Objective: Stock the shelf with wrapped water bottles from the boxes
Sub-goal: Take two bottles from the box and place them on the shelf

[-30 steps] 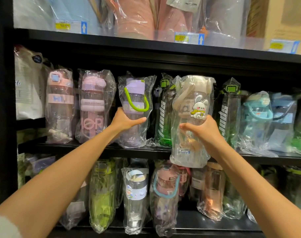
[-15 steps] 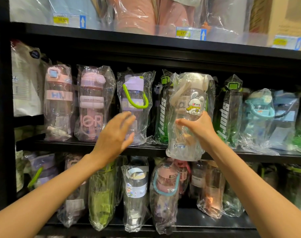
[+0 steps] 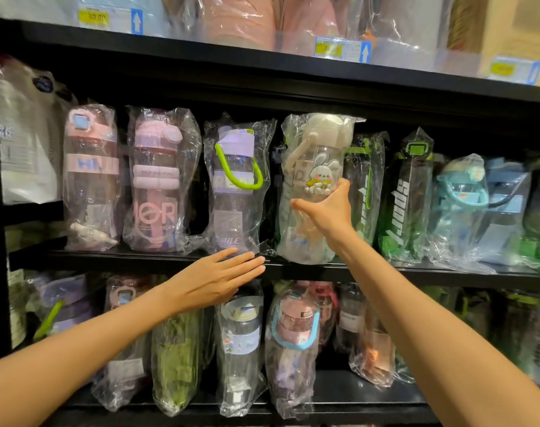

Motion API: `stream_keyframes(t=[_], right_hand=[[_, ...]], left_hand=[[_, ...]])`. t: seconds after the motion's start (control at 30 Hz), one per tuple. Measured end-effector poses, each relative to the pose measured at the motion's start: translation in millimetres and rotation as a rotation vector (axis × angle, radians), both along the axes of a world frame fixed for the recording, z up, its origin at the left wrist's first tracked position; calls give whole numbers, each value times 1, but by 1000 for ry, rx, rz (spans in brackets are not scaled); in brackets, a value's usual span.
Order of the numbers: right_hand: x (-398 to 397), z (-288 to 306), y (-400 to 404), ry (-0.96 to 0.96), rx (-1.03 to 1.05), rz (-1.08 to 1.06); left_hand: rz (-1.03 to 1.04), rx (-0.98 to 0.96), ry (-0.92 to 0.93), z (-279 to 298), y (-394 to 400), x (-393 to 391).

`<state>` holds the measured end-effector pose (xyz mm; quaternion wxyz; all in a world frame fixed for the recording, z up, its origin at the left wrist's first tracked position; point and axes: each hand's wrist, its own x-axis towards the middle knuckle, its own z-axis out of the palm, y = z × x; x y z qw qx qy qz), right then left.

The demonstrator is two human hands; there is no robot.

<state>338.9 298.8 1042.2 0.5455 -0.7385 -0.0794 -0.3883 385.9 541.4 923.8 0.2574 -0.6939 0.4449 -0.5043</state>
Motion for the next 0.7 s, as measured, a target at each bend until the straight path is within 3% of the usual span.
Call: stream_keyframes(t=[0.7], right_hand=[[33,-6,7,33,-81,-22]], left_hand=[[-18,-45,-16,-4,-4,-5]])
